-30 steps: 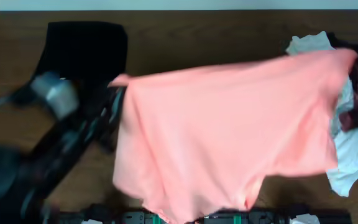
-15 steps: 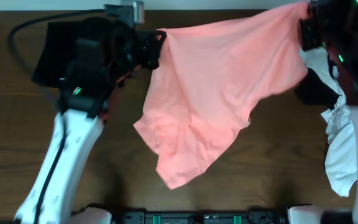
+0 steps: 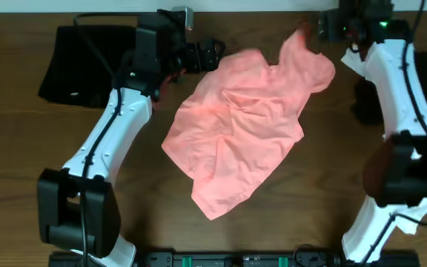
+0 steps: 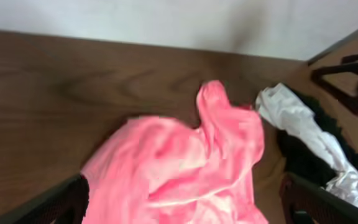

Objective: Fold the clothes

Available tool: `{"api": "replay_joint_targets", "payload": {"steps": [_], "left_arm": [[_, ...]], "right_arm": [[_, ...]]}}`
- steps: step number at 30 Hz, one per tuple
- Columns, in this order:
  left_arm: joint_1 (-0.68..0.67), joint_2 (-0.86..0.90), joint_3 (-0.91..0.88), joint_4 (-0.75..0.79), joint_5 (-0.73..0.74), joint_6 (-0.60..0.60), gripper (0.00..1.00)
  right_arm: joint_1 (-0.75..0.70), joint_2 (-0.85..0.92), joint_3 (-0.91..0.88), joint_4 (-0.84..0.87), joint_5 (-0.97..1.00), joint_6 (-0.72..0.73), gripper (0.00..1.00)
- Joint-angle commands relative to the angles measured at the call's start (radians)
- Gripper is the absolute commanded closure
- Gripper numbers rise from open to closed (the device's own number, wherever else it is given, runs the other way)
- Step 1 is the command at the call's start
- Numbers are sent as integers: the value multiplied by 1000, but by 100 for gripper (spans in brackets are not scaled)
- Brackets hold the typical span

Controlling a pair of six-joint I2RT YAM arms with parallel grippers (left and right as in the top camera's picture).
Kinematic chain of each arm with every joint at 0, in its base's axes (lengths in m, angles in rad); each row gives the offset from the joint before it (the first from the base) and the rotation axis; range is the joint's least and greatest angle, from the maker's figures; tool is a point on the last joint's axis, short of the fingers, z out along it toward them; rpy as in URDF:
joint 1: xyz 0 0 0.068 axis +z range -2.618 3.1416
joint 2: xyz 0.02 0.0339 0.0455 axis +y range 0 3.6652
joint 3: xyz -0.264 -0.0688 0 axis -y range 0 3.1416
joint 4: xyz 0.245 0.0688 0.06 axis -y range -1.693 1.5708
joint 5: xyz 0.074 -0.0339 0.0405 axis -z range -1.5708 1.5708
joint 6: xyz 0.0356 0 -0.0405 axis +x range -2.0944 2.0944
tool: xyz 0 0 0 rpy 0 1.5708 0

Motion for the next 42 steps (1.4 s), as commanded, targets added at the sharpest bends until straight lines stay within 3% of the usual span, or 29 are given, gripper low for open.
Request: {"api": "replay_joint_targets", "payload": {"steps": [1,10,16,19,29,42], "left_arm": [[4,-17,1,-18,-26,44,2],[0,-94,1,-292,-26,151,2],[-66,-149,1,-545,-28,356,2],[-132,-147,1,-624,-137,422,2],[-284,-87,0,-675,-471,452,1],[-289,115,-3,-594,-479,412,0]], "right_arm": [[-20,-35,10,15,-11,98,1],[-21,-182,10,-157,-180,106,1],[-19,-216,10,-346,-356,105,1],[-19,-214,6,-405,-355,106,1],[-19,-213,6,-526,-354,155,1],[-19,-213,5,-573,-316,181,1]]}}
